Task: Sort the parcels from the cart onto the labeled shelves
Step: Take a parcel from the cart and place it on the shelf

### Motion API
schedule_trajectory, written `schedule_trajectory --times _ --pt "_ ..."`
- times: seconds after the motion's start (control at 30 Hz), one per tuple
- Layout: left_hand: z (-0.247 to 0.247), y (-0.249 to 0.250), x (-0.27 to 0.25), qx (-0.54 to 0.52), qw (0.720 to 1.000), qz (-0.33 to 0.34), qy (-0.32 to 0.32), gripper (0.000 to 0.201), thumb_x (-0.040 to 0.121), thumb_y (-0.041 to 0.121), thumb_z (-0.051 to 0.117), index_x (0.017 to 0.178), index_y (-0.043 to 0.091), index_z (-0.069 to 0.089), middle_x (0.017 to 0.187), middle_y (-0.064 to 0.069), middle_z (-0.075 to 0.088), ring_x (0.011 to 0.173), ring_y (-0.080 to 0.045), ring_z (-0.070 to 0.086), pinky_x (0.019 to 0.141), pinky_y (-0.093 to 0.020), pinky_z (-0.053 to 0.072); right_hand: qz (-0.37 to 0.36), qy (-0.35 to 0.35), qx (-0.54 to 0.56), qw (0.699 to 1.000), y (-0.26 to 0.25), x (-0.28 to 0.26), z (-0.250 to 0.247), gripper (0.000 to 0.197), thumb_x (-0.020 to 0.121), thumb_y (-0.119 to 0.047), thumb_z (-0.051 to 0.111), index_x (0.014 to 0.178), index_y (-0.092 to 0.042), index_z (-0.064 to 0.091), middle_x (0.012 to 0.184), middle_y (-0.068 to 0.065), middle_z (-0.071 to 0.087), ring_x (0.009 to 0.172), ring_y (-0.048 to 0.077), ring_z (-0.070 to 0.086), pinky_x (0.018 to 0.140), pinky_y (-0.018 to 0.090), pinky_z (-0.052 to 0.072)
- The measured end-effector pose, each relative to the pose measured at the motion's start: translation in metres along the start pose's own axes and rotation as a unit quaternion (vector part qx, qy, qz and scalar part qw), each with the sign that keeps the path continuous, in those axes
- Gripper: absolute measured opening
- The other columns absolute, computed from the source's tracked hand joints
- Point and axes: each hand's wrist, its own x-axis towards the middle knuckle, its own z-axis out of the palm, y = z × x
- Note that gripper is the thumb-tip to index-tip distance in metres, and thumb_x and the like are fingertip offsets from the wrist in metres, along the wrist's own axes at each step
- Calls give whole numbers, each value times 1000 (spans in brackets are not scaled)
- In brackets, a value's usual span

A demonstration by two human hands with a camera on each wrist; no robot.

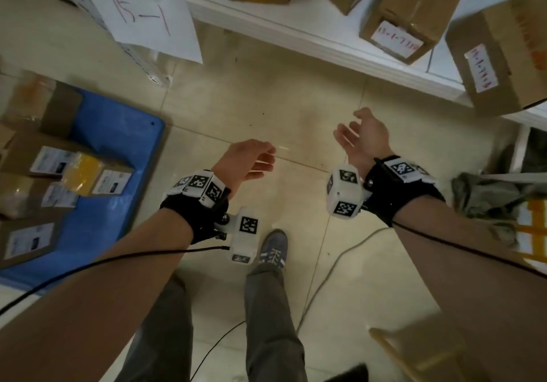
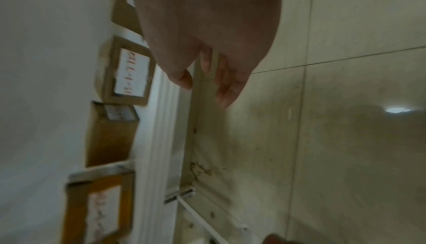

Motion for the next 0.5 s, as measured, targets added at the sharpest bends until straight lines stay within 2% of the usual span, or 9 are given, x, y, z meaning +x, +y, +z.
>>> schedule_trajectory --times 0.1,0.17,0.33,0.5 --pt "-31 -19 -7 11 1000 -6 19 20 99 24 57 82 14 61 84 -3 63 86 -21 63 86 -34 46 58 -42 -77 994 47 -14 12 6 98 -16 56 100 -10 57 98 7 51 79 21 59 66 31 53" --pt "-58 -33 -10 11 999 -13 38 23 99 25 58 78 15 58 79 -3 61 80 -19 62 84 -33 47 80 -57 -122 988 78 -23 26 7 98 -16 56 92 -12 57 91 6 55 76 21 60 66 31 52" --pt "-140 -70 -17 -29 992 -50 109 30 97 26 61 69 18 54 72 0 59 71 -15 61 77 -29 48 110 -116 -204 966 134 -60 76 10 101 -15 52 92 -13 56 85 7 61 72 20 61 66 31 50" --pt "-222 -84 -23 -87 981 -88 149 31 101 19 53 70 15 50 74 -2 54 61 -12 60 69 -24 43 97 -150 -245 953 166 -88 136 6 100 -16 52 97 -14 57 87 7 64 74 19 62 67 29 52"
